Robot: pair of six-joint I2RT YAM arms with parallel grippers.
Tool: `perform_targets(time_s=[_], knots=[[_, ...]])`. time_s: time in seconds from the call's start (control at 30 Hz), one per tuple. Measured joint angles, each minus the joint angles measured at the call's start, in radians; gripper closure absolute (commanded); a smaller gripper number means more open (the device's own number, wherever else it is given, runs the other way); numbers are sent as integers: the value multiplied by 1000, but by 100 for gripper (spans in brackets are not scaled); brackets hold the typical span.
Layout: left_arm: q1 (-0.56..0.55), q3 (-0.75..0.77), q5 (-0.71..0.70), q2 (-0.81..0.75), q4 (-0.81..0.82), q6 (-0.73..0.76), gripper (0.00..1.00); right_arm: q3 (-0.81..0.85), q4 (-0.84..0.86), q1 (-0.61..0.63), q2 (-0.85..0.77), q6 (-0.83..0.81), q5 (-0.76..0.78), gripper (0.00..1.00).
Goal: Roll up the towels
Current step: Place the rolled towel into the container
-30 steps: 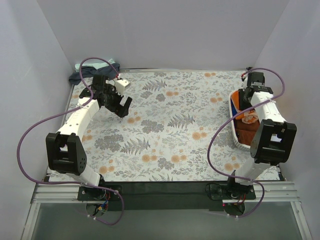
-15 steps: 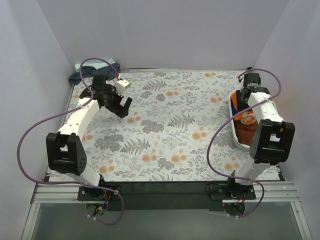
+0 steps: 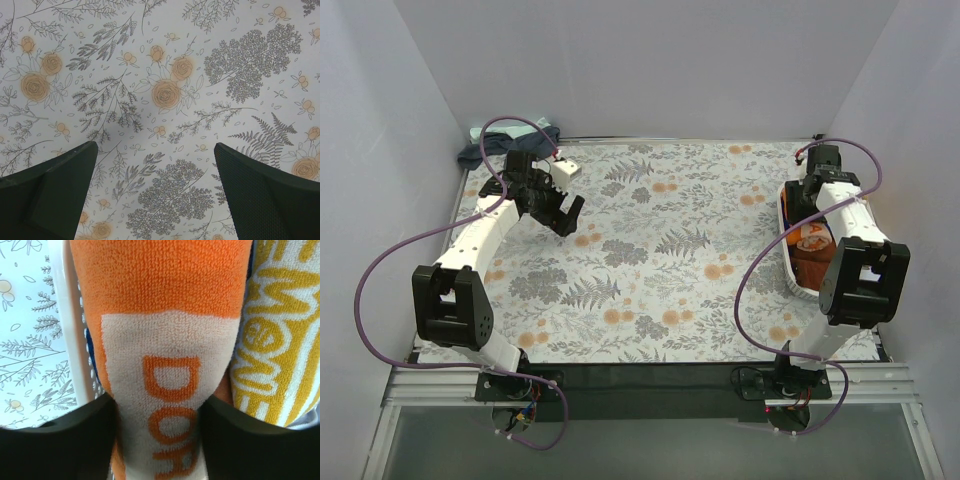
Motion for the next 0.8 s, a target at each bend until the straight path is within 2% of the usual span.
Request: perform_targets(time_s=[0.07,0.1,0.17,0.2,0.33,0.37,0.6,0.8], knots=[[0,0,0,0,0,2,2,10,-18,-3,0,-1,-15,40],[0,0,0,0,0,2,2,16,-27,-3,0,-2,-23,32],[0,0,0,1,0,2,2,23,-42,-3,0,-2,-40,27],[0,0,0,2,0,2,2,26,-48,-2,-1,-3,-48,19],[0,0,0,2,0,2,2,34,-68,-2,-1,-4,-72,13],[0,0,0,2,0,2,2,36,-68,-2,-2,-4,-77,3],[0,0,-2,2,-1,2,2,75,-106,-2,-4,-7,-119,2],[16,18,-19,5,21,21,2,171,-122,-2,-39,-37,-146,2]])
